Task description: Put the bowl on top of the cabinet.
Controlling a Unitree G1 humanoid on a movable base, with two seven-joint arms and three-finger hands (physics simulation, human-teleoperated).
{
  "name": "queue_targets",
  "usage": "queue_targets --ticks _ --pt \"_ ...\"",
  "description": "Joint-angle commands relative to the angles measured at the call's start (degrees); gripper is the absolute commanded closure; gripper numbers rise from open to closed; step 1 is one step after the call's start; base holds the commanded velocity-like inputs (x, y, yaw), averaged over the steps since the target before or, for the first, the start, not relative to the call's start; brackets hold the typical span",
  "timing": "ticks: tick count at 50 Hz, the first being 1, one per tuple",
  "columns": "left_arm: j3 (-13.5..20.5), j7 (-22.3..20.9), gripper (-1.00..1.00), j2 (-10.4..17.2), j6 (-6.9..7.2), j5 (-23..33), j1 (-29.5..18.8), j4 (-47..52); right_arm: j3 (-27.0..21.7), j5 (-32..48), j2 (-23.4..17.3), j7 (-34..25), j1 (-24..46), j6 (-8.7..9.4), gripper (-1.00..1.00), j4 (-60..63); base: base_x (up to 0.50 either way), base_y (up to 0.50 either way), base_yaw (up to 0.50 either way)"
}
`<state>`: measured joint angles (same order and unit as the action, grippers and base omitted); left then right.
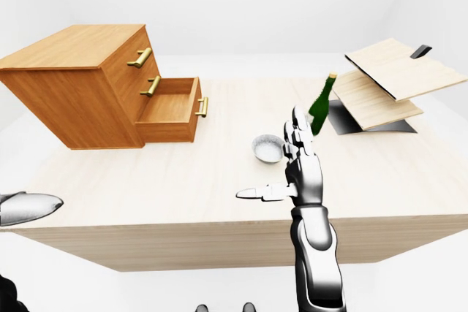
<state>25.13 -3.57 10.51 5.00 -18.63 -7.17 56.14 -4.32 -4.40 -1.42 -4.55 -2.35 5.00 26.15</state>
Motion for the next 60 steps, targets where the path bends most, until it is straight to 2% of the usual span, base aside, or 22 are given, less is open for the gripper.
queue_targets --ticks 1,27,48,60 --pt "0.82 0.66 -1.00 0.66 0.00 -1.08 -0.24 0.21 0.02 -0.09 0.01 -0.22 -0.11 0.00 -1.00 -0.14 0.00 0.50 0.00" --pt "2.06 1.38 -1.00 1.44 0.00 -2.71 -0.48 0.23 0.21 0.15 -0.07 -0.50 -0.02 0.00 -1.00 0.01 0.00 0.49 0.00" --pt "5.07 2.99 -1.00 3.45 0.00 -6.26 -1.51 0.17 -0.17 -1.16 0.00 -0.34 0.34 0.00 -1.00 0.39 0.00 0.00 0.00" --pt "7.00 4.34 -1.00 4.95 0.00 -9.25 -1.97 0.62 0.10 -0.96 0.07 -0.40 -0.09 0.00 -1.00 0.66 0.48 0.00 0.00"
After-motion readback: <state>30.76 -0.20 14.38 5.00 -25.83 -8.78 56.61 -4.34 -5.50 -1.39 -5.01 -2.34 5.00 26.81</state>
